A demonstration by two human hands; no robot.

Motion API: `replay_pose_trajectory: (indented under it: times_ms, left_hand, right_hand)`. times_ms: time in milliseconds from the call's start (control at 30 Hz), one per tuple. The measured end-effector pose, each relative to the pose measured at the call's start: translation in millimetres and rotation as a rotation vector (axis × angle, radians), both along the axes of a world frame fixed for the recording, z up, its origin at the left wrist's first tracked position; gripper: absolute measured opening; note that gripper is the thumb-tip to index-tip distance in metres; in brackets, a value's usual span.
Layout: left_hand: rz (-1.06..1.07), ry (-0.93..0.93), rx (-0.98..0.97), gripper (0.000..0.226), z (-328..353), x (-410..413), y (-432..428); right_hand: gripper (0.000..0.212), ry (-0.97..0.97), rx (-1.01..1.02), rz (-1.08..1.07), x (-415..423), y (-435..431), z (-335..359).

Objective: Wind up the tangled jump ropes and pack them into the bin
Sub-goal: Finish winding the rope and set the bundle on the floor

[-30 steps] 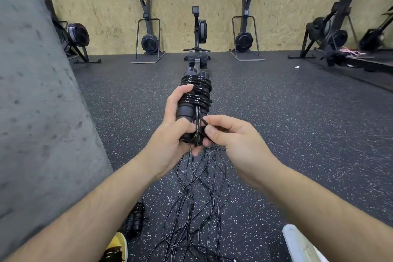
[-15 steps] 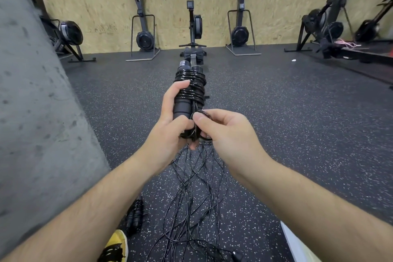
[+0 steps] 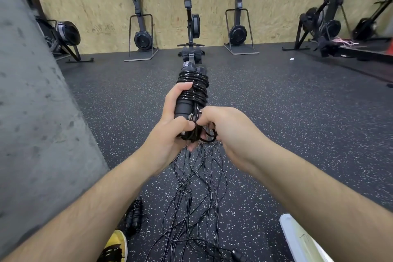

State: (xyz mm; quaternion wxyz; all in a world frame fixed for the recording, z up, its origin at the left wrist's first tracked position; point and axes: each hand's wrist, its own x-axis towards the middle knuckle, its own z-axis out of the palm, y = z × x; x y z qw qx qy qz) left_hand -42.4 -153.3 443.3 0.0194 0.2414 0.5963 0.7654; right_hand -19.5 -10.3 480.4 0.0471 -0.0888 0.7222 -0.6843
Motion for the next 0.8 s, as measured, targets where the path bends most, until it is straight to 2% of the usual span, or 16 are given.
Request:
replay_pose_trajectory:
  times_ms: [133, 233, 367, 467, 700, 800]
  left_hand:
    - [-0.001, -0.013, 0.02, 0.074, 1.7, 1.7, 1.0]
    - [0.017, -0.011, 0.038, 0.072, 2.0, 1.4, 2.9]
    - [0.014, -0.027, 0.063, 0.071, 3.6, 1.3, 1.4]
    - [-0.013, -0.022, 0.064, 0.073, 2.9, 1.7, 0.4]
    - [-0.061, -0.071, 0.108, 0.074, -1.0, 1.9, 6.4]
    - [-0.055, -0.083, 0.116, 0.073, -0.7, 1.2, 2.7]
  right_hand:
    - [0.022, 0.048, 0.064, 0.007, 1.0, 2.4, 2.7]
    - [0.029, 0.166, 0.16, -0.074, 3.5, -0.7, 2.5]
    - [0.019, 0.355, 0.268, -0.214, -1.2, 0.6, -9.1]
    - [0.012, 0.416, 0.248, -0.262, -4.4, 4.9, -13.4]
    - [0.014, 0.397, 0.06, -0.3, -8.3, 1.2, -18.4]
    - [0.013, 0.459, 0.108, -0.309, -9.7, 1.1, -18.9]
